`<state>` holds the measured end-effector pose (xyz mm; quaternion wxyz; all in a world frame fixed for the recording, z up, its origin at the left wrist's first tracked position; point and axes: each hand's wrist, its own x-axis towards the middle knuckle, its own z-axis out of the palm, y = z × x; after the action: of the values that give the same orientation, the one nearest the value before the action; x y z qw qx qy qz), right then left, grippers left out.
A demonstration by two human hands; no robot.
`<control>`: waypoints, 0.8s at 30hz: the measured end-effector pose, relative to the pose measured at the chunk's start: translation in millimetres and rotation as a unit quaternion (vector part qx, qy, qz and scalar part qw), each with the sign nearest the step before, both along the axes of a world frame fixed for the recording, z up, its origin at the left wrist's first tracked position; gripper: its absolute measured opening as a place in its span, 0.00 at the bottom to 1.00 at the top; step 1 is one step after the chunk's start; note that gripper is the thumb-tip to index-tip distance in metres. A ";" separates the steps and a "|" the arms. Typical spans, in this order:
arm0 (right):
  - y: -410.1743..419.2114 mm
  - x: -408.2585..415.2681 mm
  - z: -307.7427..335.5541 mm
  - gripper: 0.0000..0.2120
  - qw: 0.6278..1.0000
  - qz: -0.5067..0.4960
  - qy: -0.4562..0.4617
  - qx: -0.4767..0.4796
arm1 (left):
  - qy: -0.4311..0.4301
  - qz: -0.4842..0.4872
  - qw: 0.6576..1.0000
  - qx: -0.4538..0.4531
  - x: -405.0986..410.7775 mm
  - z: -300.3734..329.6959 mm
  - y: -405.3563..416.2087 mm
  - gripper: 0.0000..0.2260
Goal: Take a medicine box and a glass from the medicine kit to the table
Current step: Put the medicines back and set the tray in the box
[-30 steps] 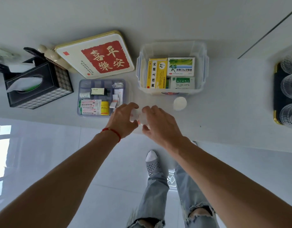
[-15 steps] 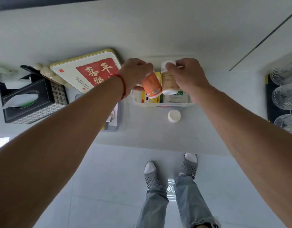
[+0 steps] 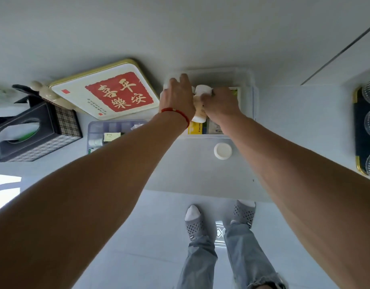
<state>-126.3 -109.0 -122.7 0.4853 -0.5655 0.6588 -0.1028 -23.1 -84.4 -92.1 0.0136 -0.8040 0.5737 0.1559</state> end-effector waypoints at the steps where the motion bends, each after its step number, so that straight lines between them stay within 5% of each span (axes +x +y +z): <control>1: 0.9 -1.3 0.7 0.14 1.000 -0.001 0.009 0.002 | 0.000 -0.009 1.000 -0.006 0.3 1.5 5.4 0.18; 5: 5.6 -5.6 5.0 0.10 0.999 -0.028 0.040 -0.015 | 0.019 -0.063 0.997 -0.029 4.5 4.5 28.7 0.21; 12: 7.5 -21.3 20.2 0.14 0.999 0.024 -0.043 0.005 | 0.017 -0.155 0.987 0.024 9.1 -2.2 49.7 0.26; 16: 31.4 -48.4 39.4 0.09 0.983 0.066 -0.003 -0.173 | 0.012 -0.138 0.989 0.050 4.6 0.6 44.5 0.25; 21: 109.5 -82.9 45.5 0.12 0.885 0.277 0.227 -0.297 | 0.058 -0.108 0.992 -0.019 1.2 5.7 56.6 0.21; 24: 133.0 -78.6 35.9 0.15 0.864 0.290 0.289 -0.294 | 0.049 -0.130 0.988 -0.068 -1.6 6.0 76.9 0.19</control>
<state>-204.9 24.0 -86.9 0.0924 -0.8520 0.5149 0.0221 -24.6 -7.4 -86.1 -0.0492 -0.7129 0.6828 0.1522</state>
